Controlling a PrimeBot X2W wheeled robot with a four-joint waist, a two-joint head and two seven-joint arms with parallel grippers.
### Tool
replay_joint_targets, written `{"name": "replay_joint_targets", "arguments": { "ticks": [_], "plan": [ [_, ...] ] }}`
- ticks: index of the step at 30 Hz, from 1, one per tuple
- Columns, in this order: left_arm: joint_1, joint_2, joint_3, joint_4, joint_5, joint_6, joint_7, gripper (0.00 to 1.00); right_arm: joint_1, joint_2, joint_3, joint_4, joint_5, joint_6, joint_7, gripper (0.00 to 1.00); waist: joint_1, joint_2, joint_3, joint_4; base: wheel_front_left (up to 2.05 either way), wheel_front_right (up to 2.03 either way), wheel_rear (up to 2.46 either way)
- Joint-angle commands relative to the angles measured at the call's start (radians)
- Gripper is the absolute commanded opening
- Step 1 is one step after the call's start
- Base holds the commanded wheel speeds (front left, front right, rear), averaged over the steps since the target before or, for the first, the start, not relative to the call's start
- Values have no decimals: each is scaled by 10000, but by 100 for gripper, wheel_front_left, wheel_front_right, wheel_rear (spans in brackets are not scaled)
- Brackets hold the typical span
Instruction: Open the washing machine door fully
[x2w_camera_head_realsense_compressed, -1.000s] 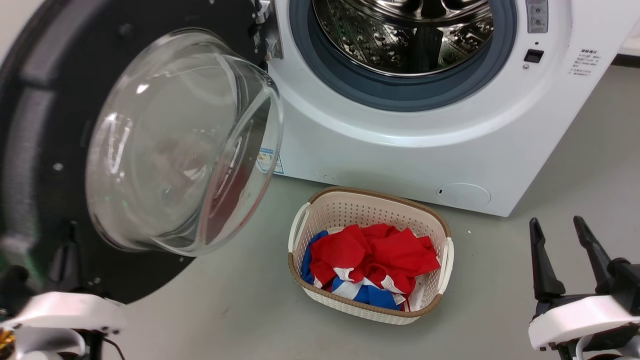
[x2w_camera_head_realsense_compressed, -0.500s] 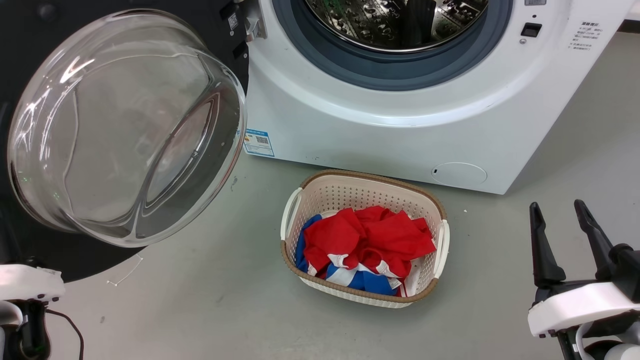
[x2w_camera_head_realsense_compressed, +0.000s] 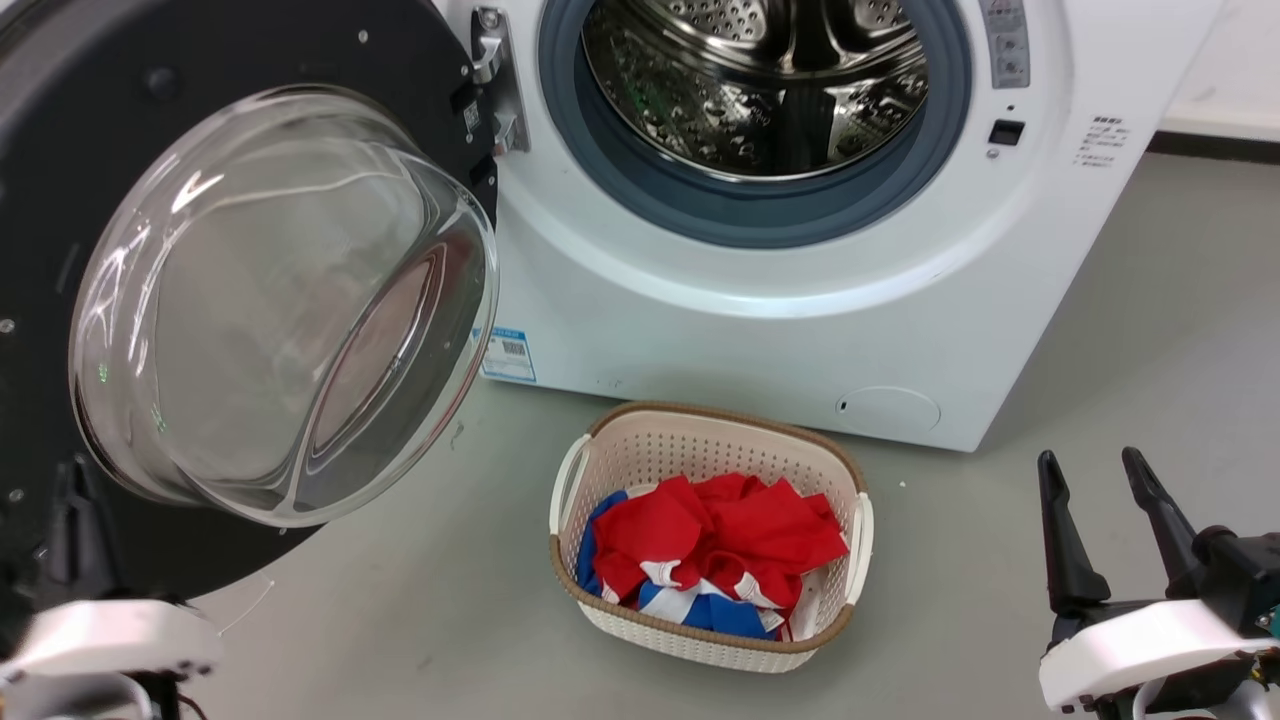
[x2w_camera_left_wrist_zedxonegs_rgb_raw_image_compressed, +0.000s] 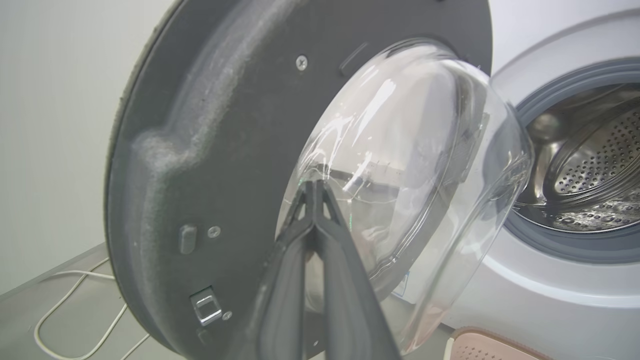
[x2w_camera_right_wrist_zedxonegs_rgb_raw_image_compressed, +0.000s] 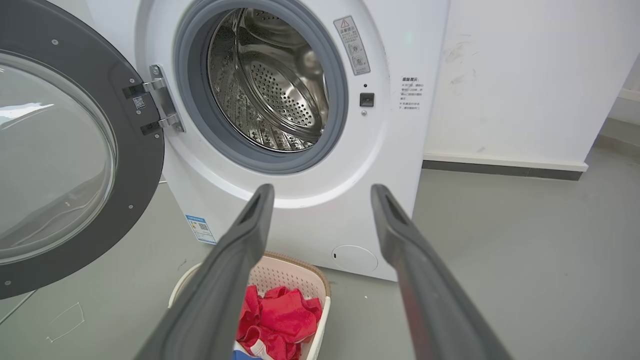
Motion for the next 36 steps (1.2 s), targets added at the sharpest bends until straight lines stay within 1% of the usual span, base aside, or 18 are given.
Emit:
{"name": "replay_joint_targets", "arguments": {
  "ticks": [1,3,7,11,14,17,20,23,24,25,26,27,29,30,31,36],
  "plan": [
    [376,-170,-210,-499,230,185,-51,0,156,9,32,7,18,-2,-52,100,0,0,-268,-102,0,0,0],
    [688,-334,-484,-1023,403,323,53,0,254,11,107,17,33,-2,-4,100,0,0,-398,-180,0,0,0],
    [1135,-644,-1153,-1852,643,429,409,0,370,8,233,-1,61,-2,64,100,0,0,-607,-410,0,0,0],
    [1282,-923,-1927,-2263,867,337,721,0,390,9,326,16,42,-2,90,100,0,0,-677,-760,0,0,0],
    [1029,-1073,-2494,-2176,994,159,850,0,301,11,395,49,10,-2,89,100,0,0,-671,-1077,0,0,0],
    [762,-1284,-2862,-1847,1077,-24,739,0,225,9,474,103,-32,-2,80,100,0,0,-649,-1444,0,0,0],
    [479,-1426,-3059,-1400,1104,-175,595,0,207,9,561,174,-40,-2,60,100,0,0,-632,-1796,0,0,0],
    [295,-1531,-3135,-933,1141,-211,471,0,169,9,662,232,-64,-2,39,100,0,0,-613,-2063,0,0,0],
    [255,-1545,-3159,-805,1153,-229,440,18,153,9,708,258,-64,-2,38,100,0,0,-611,-2141,0,0,0],
    [211,-1553,-3159,-673,1179,-230,408,29,131,9,744,269,-75,-2,30,100,0,0,-603,-2208,0,0,0],
    [183,-1560,-3162,-572,1184,-238,361,45,117,9,768,300,-94,-2,25,100,0,0,-610,-2269,0,0,0],
    [183,-1560,-3162,-572,1184,-238,361,45,117,9,768,300,-94,-2,25,100,0,0,-610,-2269,0,0,0],
    [128,-1546,-3192,-362,1237,-236,327,84,105,9,808,351,-102,-2,13,100,0,0,-616,-2363,0,0,0],
    [102,-1540,-3211,-281,1239,-235,310,98,90,9,826,374,-108,-2,2,100,0,0,-617,-2398,0,0,0],
    [86,-1560,-3223,-206,1238,-217,291,100,71,9,845,400,-112,-2,-5,100,0,0,-622,-2437,0,0,0],
    [53,-1555,-3296,69,1312,-182,284,100,6,9,920,500,-130,-2,-43,100,0,0,-654,-2553,0,0,0]
  ]
}}
